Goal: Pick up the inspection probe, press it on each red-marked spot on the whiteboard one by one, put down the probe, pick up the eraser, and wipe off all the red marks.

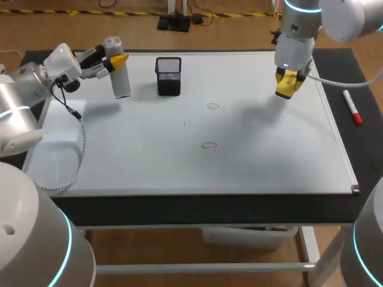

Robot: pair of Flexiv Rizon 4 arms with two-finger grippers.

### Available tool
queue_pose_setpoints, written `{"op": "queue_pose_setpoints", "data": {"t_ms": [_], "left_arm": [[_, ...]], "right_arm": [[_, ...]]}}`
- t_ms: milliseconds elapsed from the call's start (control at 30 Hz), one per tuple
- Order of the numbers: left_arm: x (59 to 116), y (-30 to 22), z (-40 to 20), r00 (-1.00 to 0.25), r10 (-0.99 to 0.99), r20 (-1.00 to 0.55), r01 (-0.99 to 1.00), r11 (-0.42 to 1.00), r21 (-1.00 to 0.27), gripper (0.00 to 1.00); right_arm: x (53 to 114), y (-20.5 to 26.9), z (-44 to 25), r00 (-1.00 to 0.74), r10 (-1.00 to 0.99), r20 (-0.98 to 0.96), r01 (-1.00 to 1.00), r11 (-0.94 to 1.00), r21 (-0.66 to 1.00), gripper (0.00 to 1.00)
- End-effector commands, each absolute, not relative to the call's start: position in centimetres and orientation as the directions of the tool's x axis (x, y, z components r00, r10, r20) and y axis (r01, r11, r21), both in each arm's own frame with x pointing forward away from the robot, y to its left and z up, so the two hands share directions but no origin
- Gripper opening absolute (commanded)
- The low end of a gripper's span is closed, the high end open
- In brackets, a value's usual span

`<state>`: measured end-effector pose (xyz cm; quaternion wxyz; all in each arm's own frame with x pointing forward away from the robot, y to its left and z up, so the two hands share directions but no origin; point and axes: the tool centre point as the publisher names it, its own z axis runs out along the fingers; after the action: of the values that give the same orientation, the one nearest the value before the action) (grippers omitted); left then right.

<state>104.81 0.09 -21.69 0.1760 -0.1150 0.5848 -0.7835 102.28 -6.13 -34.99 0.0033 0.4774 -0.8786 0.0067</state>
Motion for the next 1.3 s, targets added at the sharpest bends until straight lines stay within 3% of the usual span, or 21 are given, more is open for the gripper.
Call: {"op": "queue_pose_setpoints", "data": {"t_ms": [33, 667, 1300], "left_arm": [[104.8, 0.0, -21.5, -0.91, -0.413, -0.026, 0.141, -0.252, -0.957, 0.0], [104.8, 0.0, -21.5, -0.91, -0.413, -0.026, 0.141, -0.252, -0.957, 0.0], [104.8, 0.0, -21.5, -0.91, -0.413, -0.026, 0.141, -0.252, -0.957, 0.0]], "right_arm": [[102.5, -4.2, -34.7, -0.521, -0.853, 0.032, -0.854, 0.521, -0.013, 0.0], [100.5, 8.8, -36.6, -0.198, -0.977, 0.072, -0.98, 0.199, 0.002, 0.0], [100.9, 14.7, -39.6, -0.039, -0.997, 0.073, -0.998, 0.042, 0.037, 0.0]]}}
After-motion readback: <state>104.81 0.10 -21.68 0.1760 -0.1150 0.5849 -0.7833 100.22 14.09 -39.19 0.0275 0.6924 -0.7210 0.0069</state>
